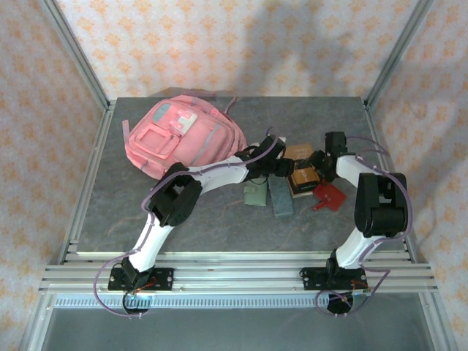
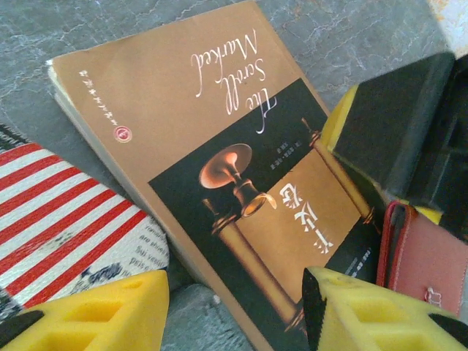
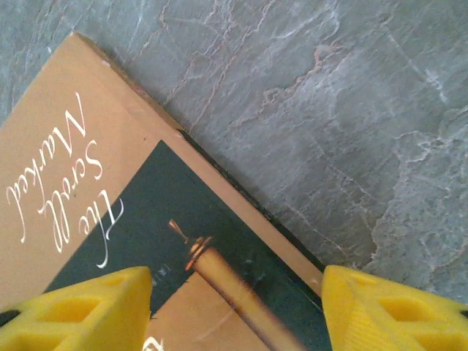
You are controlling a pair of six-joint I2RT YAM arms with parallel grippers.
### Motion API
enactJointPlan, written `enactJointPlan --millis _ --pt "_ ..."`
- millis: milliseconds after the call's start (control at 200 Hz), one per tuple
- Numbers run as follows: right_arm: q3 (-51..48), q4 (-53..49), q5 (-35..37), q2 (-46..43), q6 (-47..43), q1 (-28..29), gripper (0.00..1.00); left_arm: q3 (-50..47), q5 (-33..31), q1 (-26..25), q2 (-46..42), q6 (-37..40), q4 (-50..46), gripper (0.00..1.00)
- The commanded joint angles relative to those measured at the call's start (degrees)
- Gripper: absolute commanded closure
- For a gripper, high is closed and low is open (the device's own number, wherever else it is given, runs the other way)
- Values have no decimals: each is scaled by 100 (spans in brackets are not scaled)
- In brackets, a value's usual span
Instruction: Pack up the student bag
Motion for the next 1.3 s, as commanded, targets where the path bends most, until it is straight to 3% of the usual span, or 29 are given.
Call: enactJointPlan --millis 0,255,355,506,786,1086,1296 --pt "-351 150 -884 -86 -29 20 41 330 117 8 198 -93 -228 48" --pt "-1138 448 -1903 -753 103 326 48 98 58 4 55 -80 -226 49" --pt "-1200 422 -1841 -950 144 434 48 -1 23 -1 1 -74 -323 53" --pt "-1124 262 -1169 -1114 207 298 42 -263 -42 3 -36 -105 -400 62" --pt "-1272 593 -1425 -892 178 152 45 -261 -237 -67 130 20 -850 79" --pt "-1375 1271 -2393 -379 26 161 48 -495 -161 -103 289 93 -890 100" --pt "-1641 2173 -3664 -477 145 163 49 -710 10 -104 363 137 -676 100"
